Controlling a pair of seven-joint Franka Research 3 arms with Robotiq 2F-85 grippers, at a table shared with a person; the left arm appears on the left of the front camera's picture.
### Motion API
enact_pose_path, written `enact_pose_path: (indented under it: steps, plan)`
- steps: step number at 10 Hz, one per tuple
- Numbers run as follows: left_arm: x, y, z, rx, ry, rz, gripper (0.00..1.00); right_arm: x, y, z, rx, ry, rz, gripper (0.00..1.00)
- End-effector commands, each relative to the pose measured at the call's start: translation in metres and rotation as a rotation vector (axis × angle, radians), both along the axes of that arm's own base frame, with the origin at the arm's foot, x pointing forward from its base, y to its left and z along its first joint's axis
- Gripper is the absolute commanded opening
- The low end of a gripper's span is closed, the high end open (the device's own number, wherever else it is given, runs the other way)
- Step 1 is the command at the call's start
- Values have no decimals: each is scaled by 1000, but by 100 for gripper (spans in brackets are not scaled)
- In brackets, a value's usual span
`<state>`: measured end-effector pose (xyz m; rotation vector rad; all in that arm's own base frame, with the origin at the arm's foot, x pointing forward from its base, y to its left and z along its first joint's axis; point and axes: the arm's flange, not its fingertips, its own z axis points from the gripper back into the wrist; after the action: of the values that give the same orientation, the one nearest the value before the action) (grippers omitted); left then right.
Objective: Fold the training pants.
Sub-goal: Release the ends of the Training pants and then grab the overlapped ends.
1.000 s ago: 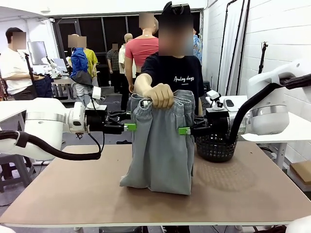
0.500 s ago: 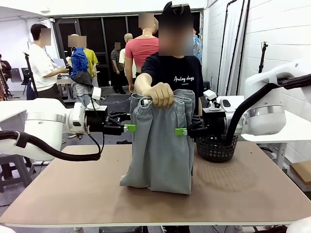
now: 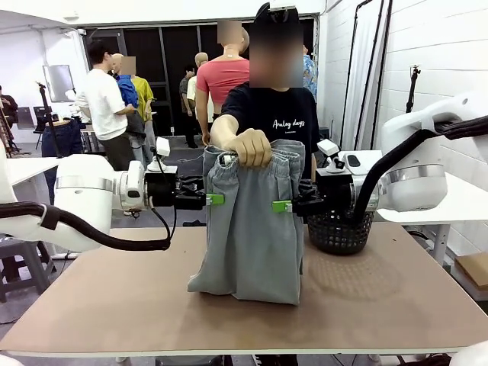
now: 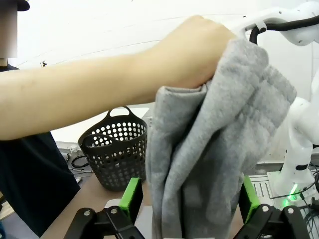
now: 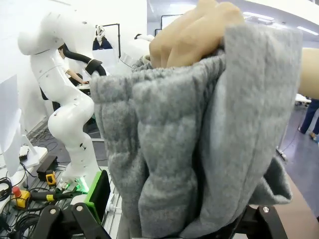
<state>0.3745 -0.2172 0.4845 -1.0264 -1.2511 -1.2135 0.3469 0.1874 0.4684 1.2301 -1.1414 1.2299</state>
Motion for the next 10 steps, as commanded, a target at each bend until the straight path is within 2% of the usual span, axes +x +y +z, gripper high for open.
enact_pose_path:
  steps: [1, 6, 10]
  plan:
    - [6, -15, -2, -24, -28, -10, 100, 8, 4, 7, 48, -36, -4, 100]
    - [-5, -34, 3, -48, 25, -141, 100, 26, 4, 8, 44, -34, -25, 100]
    - [-10, -42, 5, -20, 24, -157, 100, 28, 5, 7, 29, -44, -26, 100]
